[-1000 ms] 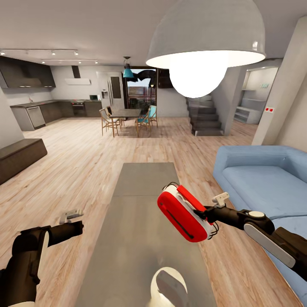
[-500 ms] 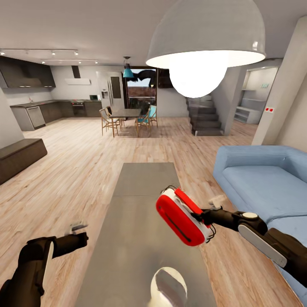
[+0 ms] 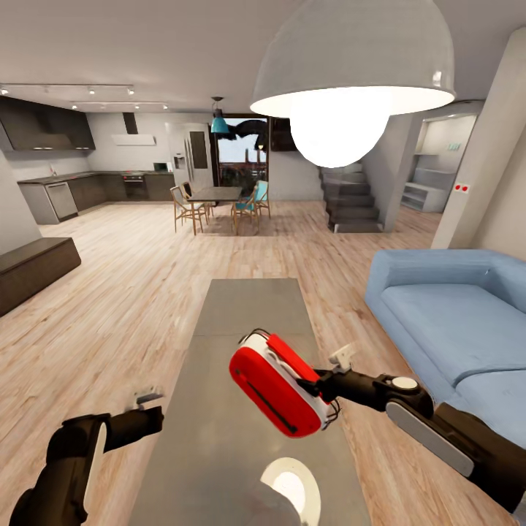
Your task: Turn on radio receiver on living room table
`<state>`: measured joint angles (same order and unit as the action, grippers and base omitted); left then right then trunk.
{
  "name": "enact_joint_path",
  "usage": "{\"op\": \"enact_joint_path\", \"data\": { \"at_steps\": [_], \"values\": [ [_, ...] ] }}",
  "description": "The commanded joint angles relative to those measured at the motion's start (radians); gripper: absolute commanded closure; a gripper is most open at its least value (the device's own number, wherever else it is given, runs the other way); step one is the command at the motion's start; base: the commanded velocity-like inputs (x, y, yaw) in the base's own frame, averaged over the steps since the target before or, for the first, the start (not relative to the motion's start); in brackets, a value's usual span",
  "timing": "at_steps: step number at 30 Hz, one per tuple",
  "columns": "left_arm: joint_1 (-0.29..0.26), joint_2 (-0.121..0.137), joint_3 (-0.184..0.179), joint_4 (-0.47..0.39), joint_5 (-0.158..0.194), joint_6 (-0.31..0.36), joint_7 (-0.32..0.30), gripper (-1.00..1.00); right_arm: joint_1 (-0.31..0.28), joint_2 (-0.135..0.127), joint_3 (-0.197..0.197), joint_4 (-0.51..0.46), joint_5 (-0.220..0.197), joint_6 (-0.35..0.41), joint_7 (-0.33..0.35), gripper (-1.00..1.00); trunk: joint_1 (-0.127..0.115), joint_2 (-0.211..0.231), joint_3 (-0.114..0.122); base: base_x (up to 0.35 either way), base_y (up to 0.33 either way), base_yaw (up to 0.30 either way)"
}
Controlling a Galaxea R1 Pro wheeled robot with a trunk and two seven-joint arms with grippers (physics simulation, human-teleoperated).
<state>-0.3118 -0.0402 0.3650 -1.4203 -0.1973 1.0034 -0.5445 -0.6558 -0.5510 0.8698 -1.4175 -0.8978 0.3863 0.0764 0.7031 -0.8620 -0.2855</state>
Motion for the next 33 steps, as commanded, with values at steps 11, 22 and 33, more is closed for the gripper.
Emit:
{"op": "enact_joint_path", "data": {
  "at_steps": [11,22,33],
  "values": [
    [0.002,0.001,0.207,-0.128,-0.082,-0.037,-0.004,1.0,-0.001,0.569,-0.111,0.187,-0.078,0.211,-1.0,1.0,0.0,0.0,0.0,0.0,0.0,0.0],
    [0.002,-0.004,0.343,-0.134,-0.085,-0.059,-0.005,1.0,-0.002,0.591,-0.029,0.128,-0.079,0.446,-1.046,1.0,0.0,0.0,0.0,0.0,0.0,0.0],
    [0.006,-0.018,0.344,-0.134,-0.086,-0.058,-0.005,1.0,-0.002,0.585,0.132,0.057,-0.075,0.461,-1.051,1.0,0.0,0.0,0.0,0.0,0.0,0.0]
  ]
}}
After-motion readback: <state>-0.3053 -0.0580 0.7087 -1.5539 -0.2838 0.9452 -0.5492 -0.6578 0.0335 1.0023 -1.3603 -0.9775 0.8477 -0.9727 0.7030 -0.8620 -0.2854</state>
